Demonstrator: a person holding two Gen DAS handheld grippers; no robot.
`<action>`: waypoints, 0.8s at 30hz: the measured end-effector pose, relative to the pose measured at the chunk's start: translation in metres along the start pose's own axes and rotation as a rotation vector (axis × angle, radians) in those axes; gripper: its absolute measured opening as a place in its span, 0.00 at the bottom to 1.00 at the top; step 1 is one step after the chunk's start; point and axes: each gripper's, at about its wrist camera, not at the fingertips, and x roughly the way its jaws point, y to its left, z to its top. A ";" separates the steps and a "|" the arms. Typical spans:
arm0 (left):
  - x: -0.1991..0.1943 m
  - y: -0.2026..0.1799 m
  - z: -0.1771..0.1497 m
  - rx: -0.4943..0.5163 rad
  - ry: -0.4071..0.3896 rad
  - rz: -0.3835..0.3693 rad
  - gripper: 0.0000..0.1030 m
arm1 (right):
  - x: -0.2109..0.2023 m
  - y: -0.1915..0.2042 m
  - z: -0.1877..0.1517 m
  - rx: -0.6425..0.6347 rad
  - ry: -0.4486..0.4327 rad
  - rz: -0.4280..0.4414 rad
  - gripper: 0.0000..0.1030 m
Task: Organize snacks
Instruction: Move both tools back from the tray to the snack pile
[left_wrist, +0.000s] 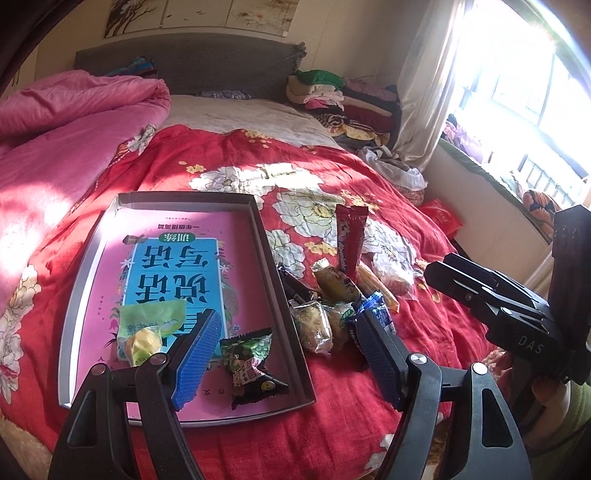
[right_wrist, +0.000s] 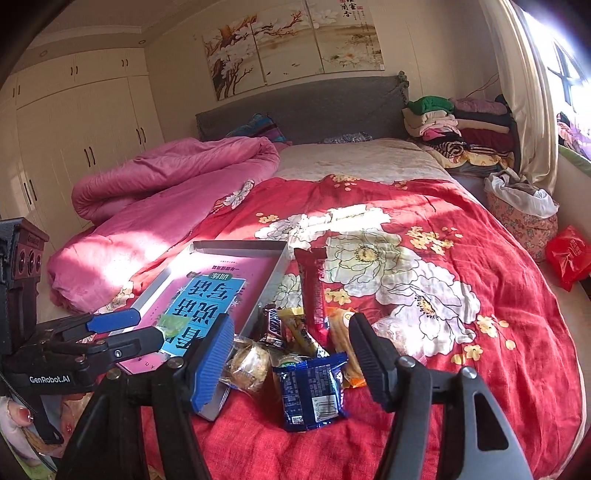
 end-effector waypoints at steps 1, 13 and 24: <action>0.001 -0.002 0.000 0.006 0.003 -0.002 0.75 | -0.001 -0.002 0.000 0.007 0.001 -0.003 0.63; 0.027 -0.035 -0.007 0.089 0.109 -0.066 0.75 | -0.006 -0.022 -0.005 0.053 0.029 -0.032 0.63; 0.068 -0.043 -0.012 0.072 0.276 -0.123 0.74 | 0.005 -0.038 -0.015 0.097 0.106 -0.036 0.63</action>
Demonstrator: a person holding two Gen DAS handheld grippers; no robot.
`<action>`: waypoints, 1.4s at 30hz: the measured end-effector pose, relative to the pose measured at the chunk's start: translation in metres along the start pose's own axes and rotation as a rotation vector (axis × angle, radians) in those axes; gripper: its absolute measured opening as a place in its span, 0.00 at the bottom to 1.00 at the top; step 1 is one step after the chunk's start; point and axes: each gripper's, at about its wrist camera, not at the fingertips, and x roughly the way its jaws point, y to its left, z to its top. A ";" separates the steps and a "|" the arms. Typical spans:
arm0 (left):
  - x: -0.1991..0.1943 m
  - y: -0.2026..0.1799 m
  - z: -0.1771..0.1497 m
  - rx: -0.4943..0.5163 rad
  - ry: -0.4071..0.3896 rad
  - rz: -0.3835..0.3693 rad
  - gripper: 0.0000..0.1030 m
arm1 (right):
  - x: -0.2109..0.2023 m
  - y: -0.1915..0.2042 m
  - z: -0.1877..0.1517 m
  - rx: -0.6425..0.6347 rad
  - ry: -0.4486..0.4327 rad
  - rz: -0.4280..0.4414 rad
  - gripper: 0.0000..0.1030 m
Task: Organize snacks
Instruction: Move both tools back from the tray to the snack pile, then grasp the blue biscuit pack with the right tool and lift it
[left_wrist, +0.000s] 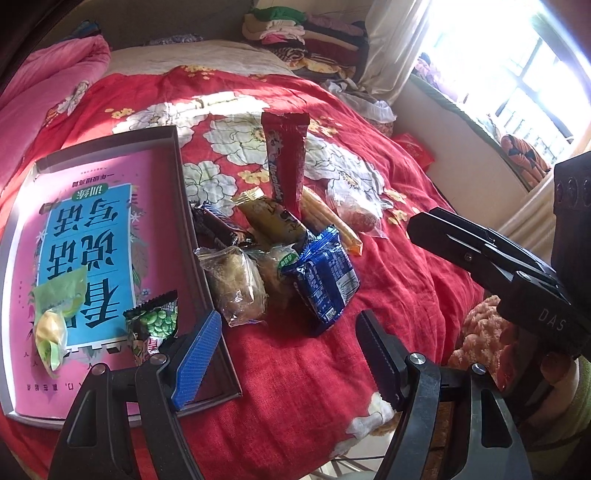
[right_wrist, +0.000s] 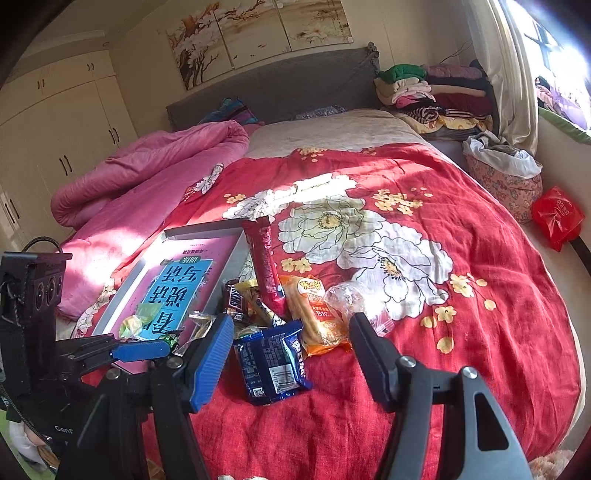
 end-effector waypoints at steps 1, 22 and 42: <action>0.002 0.001 0.000 -0.003 0.007 -0.004 0.72 | 0.001 0.000 -0.001 -0.001 0.007 -0.001 0.63; 0.016 0.006 0.019 0.000 0.069 0.079 0.53 | 0.034 -0.007 -0.016 -0.016 0.171 -0.039 0.63; 0.044 0.001 0.035 0.080 0.167 0.159 0.37 | 0.061 0.007 -0.030 -0.093 0.276 -0.005 0.63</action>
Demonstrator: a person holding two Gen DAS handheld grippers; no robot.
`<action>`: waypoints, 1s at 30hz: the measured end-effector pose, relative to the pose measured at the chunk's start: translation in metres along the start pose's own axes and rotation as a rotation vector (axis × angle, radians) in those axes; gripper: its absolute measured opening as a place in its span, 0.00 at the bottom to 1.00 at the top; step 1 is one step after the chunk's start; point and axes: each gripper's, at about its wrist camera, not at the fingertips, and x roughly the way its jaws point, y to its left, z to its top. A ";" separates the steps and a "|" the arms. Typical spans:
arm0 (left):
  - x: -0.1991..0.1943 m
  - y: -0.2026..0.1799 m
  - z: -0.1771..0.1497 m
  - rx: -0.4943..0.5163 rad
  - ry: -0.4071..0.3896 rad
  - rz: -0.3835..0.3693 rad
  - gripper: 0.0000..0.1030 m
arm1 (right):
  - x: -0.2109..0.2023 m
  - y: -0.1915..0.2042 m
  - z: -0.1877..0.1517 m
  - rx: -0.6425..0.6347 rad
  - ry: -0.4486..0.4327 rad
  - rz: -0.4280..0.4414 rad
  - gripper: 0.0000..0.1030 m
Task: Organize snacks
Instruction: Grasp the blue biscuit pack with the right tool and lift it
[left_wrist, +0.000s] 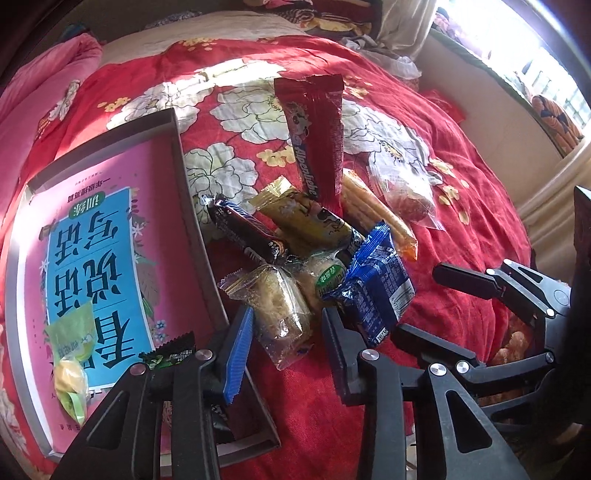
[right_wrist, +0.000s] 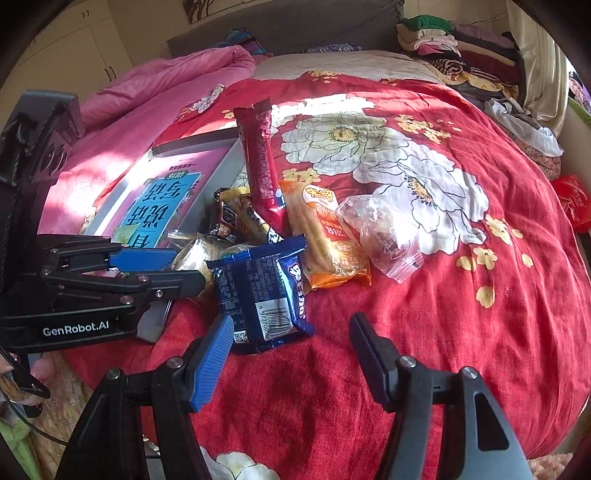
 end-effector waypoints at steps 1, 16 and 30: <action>0.002 -0.002 0.000 0.011 0.005 0.010 0.37 | 0.002 0.003 0.000 -0.013 0.002 -0.002 0.63; 0.013 -0.016 0.004 0.081 0.040 0.124 0.40 | 0.037 0.032 0.002 -0.160 0.022 -0.088 0.62; 0.025 -0.029 0.007 0.145 0.053 0.204 0.41 | 0.009 -0.011 0.001 0.009 -0.017 -0.001 0.50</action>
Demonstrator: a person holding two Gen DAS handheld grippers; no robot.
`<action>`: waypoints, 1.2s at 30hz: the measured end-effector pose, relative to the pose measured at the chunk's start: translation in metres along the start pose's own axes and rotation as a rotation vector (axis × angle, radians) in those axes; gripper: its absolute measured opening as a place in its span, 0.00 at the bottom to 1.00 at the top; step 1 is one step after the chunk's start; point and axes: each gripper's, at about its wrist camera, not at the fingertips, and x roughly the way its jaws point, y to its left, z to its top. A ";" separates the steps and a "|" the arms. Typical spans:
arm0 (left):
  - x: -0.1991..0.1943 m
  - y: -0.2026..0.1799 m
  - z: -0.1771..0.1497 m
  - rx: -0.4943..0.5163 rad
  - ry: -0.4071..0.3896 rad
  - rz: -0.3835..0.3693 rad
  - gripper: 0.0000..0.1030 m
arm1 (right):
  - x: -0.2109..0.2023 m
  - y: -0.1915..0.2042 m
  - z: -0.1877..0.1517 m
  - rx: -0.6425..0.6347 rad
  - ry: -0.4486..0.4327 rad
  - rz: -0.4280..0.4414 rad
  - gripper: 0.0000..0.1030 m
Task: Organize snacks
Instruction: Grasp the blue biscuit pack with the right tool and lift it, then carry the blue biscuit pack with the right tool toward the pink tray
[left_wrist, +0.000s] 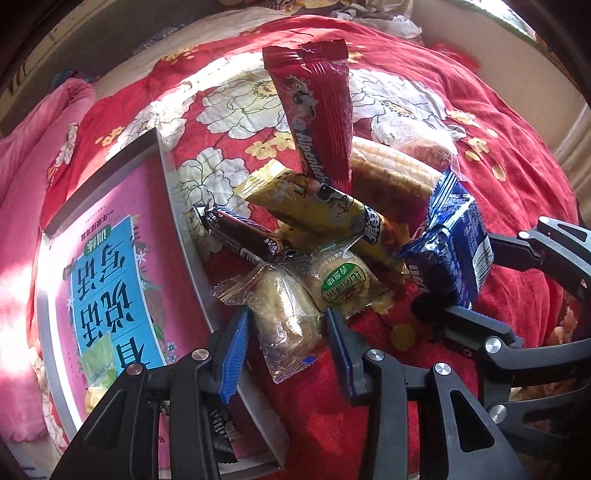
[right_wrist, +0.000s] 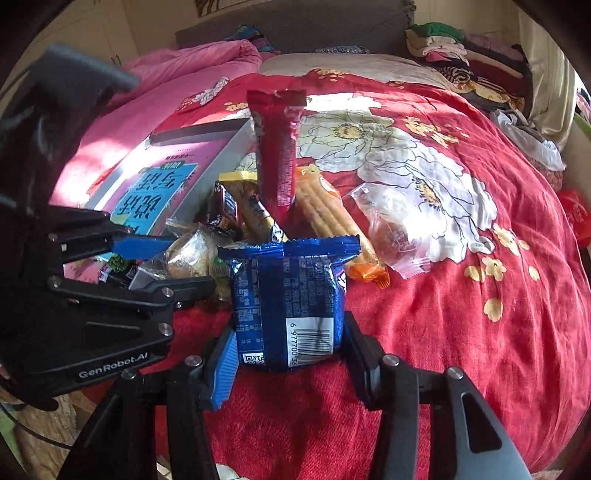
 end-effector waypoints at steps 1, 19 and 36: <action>0.002 0.003 0.000 -0.019 -0.001 -0.018 0.40 | -0.001 -0.003 0.001 0.013 -0.001 0.005 0.50; -0.010 0.029 -0.017 -0.190 -0.100 -0.260 0.35 | -0.022 -0.018 0.008 0.109 -0.099 0.064 0.50; -0.045 0.040 -0.028 -0.221 -0.172 -0.331 0.35 | -0.023 -0.013 0.010 0.088 -0.118 0.062 0.50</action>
